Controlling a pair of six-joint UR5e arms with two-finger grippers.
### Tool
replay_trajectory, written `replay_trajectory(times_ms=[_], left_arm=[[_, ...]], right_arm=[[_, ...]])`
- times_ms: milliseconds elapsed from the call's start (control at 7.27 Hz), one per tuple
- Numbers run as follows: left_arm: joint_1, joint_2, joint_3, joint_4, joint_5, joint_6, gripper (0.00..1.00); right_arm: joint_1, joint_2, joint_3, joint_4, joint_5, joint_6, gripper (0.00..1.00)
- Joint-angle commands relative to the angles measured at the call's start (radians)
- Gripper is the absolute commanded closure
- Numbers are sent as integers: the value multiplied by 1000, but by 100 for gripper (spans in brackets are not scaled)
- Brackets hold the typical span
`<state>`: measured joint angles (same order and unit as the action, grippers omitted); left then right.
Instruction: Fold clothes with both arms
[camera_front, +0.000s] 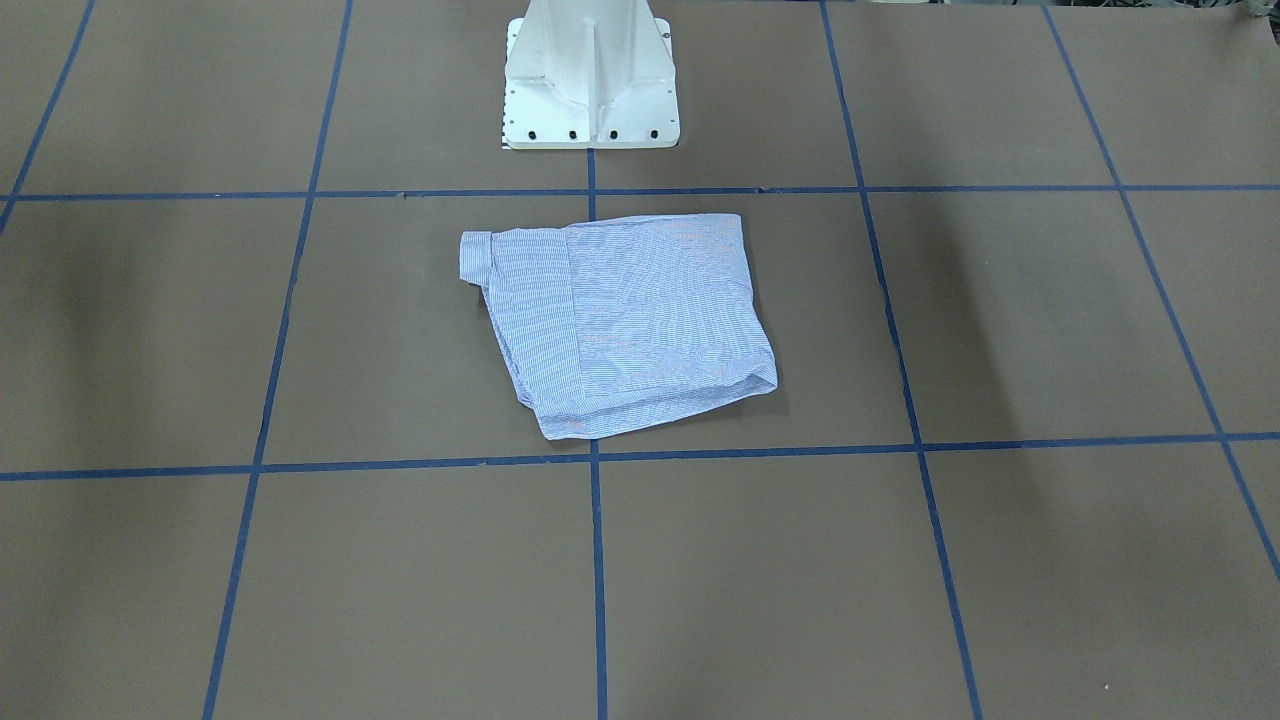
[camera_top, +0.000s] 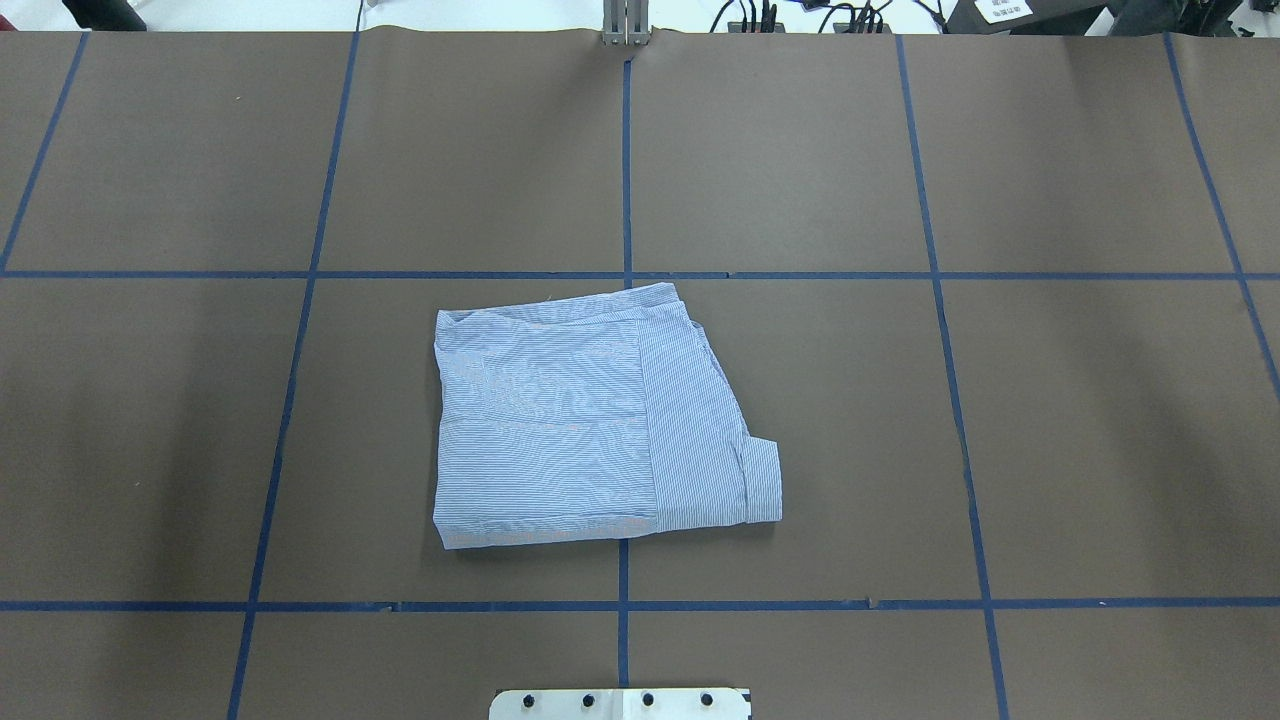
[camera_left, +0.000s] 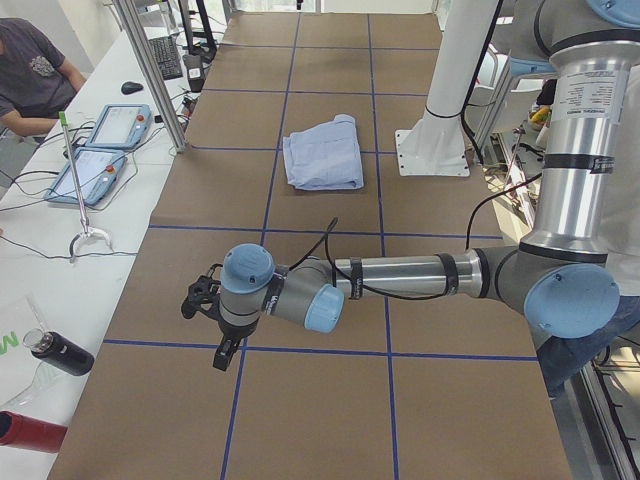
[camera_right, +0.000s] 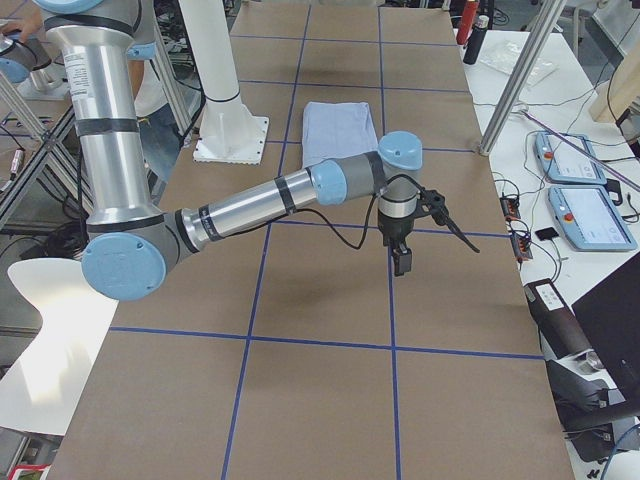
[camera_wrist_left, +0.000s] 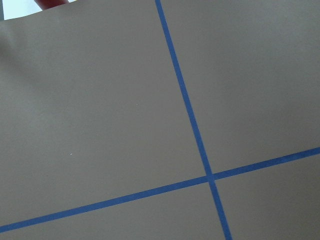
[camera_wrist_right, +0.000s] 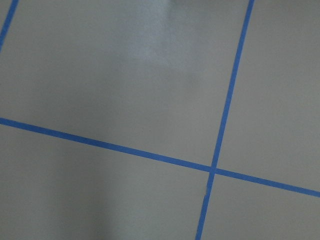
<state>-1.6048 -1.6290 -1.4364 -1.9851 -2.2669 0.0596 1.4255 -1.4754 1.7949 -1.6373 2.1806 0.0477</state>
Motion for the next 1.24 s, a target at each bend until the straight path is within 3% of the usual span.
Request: replay_trajectory(times_ms=[0,137,550,687,825,1100], left_arm=[[0,1,10,-11,26,2,0],[0,3,11,8,44,-1,0],[6,-17,-77,323,40,-12,0],[8,-18,-105,410,-3,-14,0],[9,-8,-145,455,-60,-15,0],[19,17,-151,434,-97,-67,0]], right_arm=[[12,-84,-75,65,4,4,0],[12,-101,-110,65,5,6,0],[10,-92,-112,63,8,44,0],[12,-91,-112,63,54,104,0],[10,-91,-112,65,109,177,0],[12,-91,-109,65,123,264,0]])
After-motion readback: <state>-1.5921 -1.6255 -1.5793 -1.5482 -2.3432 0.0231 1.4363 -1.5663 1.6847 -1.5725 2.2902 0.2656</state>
